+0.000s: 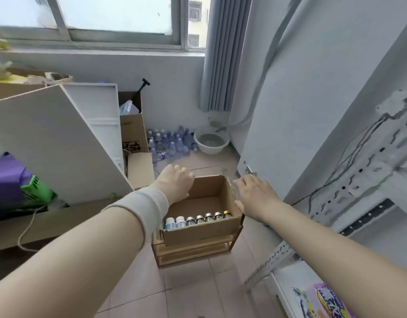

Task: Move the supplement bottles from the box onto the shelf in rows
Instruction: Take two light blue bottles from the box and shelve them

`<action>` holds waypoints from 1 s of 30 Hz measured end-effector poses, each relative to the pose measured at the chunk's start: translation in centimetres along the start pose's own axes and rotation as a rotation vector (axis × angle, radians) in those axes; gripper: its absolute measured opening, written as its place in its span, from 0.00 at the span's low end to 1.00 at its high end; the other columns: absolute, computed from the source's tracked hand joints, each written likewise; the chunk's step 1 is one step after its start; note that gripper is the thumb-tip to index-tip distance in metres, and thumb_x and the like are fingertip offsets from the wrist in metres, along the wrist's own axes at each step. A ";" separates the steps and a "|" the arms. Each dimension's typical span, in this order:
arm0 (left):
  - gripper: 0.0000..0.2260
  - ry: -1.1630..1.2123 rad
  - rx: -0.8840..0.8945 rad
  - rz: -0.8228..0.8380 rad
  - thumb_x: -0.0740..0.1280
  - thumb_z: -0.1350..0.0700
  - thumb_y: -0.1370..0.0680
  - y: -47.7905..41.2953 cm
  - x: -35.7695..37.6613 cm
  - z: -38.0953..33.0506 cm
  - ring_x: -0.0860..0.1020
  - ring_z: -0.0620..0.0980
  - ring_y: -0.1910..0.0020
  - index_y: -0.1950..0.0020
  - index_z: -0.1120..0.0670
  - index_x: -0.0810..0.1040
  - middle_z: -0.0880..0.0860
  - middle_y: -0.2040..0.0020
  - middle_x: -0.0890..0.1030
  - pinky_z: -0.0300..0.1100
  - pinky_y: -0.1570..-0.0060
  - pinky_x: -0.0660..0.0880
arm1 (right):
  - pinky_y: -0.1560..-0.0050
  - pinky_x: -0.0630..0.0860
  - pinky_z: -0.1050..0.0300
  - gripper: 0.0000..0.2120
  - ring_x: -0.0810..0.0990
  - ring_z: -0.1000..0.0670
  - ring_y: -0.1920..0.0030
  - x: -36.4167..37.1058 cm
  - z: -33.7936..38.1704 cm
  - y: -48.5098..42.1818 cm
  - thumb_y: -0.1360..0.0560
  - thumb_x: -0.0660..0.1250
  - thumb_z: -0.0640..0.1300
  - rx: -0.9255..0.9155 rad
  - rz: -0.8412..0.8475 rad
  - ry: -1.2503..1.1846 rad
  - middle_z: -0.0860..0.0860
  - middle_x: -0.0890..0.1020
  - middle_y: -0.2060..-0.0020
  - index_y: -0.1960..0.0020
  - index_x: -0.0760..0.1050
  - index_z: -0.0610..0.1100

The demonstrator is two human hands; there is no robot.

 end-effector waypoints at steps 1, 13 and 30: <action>0.21 0.016 -0.002 0.029 0.62 0.49 0.21 -1.5 1.6 0.6 0.72 0.55 0.36 0.32 0.58 0.66 0.57 0.35 0.73 0.47 0.40 0.70 | 0.32 0.62 0.49 0.25 0.63 0.44 0.30 1.1 -0.2 -2.1 0.22 0.59 0.52 -0.008 0.015 -0.012 0.44 0.66 0.32 0.30 0.60 0.43; 0.13 0.287 -0.054 0.358 0.58 0.55 0.21 -11.2 21.7 5.5 0.75 0.56 0.41 0.38 0.56 0.70 0.56 0.40 0.76 0.46 0.46 0.71 | 0.34 0.65 0.51 0.24 0.67 0.43 0.33 16.6 5.7 -18.2 0.22 0.58 0.51 -0.209 0.390 -0.055 0.44 0.69 0.35 0.30 0.61 0.42; 0.24 0.443 0.097 0.727 0.66 0.48 0.24 -23.8 46.3 0.0 0.71 0.56 0.38 0.34 0.58 0.67 0.57 0.38 0.73 0.46 0.42 0.68 | 0.29 0.56 0.52 0.42 0.60 0.43 0.28 40.9 13.4 -33.5 0.29 0.65 0.63 -0.207 0.686 -0.363 0.44 0.65 0.31 0.25 0.54 0.43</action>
Point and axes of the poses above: each hand's wrist, its own y-axis away from the middle knuckle, its own x-axis out of the palm, z = x × y, the point moved 9 cm from there along -y, towards the middle knuckle
